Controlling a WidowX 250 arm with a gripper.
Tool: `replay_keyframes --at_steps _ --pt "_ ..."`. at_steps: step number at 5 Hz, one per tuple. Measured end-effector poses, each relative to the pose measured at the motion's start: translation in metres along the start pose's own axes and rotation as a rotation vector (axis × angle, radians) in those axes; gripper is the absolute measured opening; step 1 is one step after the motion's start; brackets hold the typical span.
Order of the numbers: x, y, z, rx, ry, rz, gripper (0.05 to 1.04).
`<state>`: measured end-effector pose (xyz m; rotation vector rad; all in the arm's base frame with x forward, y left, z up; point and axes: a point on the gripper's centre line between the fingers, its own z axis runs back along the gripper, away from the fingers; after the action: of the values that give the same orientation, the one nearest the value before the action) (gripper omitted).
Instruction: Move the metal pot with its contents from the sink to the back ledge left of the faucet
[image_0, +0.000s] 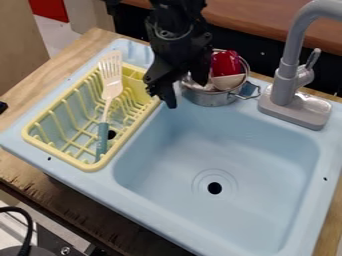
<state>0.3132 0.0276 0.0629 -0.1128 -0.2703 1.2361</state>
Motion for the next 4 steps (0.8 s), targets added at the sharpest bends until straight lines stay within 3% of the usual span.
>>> replay_keyframes --at_steps 3,4 --pt "0.008 0.004 0.04 -0.061 0.046 0.012 0.999" --pt "0.009 0.013 0.051 -0.077 0.035 -0.035 0.999"
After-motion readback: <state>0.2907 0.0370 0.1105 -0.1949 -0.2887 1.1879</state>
